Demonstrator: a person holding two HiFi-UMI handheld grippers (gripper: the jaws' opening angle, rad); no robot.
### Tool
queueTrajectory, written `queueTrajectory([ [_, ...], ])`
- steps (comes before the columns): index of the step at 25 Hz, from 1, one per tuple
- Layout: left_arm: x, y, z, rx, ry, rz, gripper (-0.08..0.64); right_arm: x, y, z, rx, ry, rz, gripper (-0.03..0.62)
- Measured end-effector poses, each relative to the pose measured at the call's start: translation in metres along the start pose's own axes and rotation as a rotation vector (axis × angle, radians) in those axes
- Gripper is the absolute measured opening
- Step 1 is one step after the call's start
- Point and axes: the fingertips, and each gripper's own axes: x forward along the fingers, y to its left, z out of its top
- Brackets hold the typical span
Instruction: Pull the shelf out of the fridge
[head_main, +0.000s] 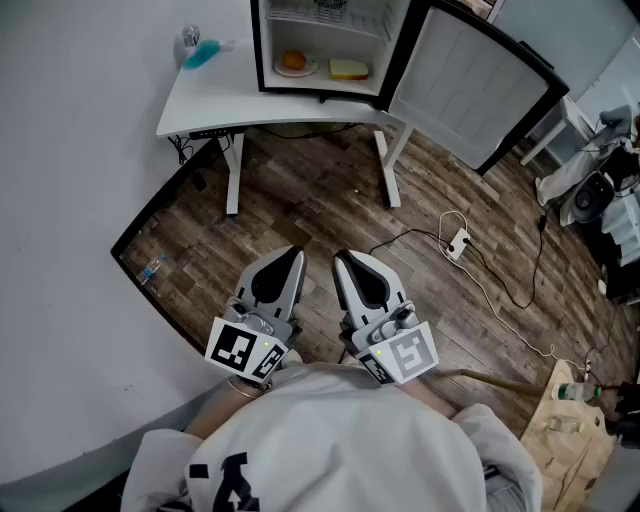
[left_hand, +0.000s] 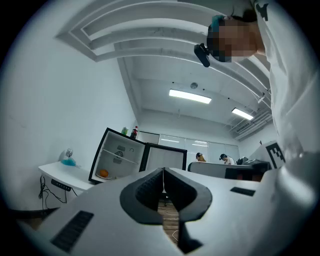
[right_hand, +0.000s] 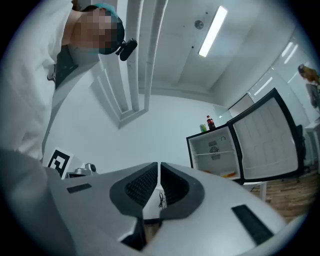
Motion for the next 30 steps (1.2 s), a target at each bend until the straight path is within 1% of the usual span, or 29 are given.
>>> queueTrajectory([
  [14, -0.012, 0.016, 0.0, -0.037, 0.006, 0.002, 0.008, 0.008, 0.01, -0.009, 0.0, 0.017, -0.021, 0.04],
  [20, -0.026, 0.025, 0.0, -0.047, 0.016, -0.009, 0.008, 0.011, 0.022, -0.024, 0.078, 0.01, -0.048, 0.041],
  [25, -0.031, 0.032, -0.006, -0.107, 0.029, -0.017, 0.008, 0.009, 0.035, -0.034, 0.095, 0.045, -0.049, 0.041],
  [30, -0.026, 0.031, -0.01, -0.12, 0.035, -0.03, 0.008, 0.012, 0.032, -0.034, 0.094, 0.048, -0.051, 0.041],
])
